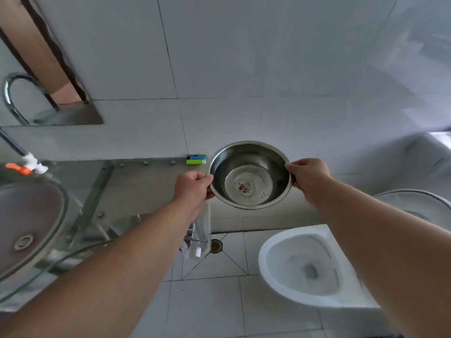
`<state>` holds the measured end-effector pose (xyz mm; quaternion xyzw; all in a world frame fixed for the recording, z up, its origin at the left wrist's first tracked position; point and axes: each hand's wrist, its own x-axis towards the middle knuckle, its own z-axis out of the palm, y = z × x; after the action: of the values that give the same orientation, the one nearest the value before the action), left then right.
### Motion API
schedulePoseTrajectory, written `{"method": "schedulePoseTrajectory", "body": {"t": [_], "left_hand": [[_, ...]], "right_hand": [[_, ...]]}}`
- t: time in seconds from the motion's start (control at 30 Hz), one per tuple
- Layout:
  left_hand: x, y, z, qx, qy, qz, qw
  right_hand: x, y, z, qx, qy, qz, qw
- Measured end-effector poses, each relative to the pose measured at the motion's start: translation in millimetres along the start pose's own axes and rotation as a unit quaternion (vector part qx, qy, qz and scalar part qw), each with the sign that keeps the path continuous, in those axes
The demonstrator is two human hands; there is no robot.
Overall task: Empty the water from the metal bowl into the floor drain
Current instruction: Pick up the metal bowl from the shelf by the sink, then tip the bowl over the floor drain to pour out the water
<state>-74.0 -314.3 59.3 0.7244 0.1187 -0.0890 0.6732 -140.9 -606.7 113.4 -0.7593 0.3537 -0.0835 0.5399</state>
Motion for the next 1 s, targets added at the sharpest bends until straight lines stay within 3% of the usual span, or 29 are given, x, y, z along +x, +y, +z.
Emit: {"method": "schedulePoseTrajectory", "body": {"t": [0.37, 0.73, 1.0], "left_hand": [[-50, -46, 79, -0.013, 0.076, -0.050, 0.996], [-58, -153, 88, -0.010, 0.090, -0.125, 0.988], [-51, -236, 58, 0.008, 0.070, -0.162, 0.984]], "right_hand": [[58, 57, -40, -0.045, -0.059, 0.009, 0.997], [58, 157, -15, -0.049, -0.064, 0.067, 0.994], [39, 241, 31, -0.059, -0.064, 0.108, 0.990]]}}
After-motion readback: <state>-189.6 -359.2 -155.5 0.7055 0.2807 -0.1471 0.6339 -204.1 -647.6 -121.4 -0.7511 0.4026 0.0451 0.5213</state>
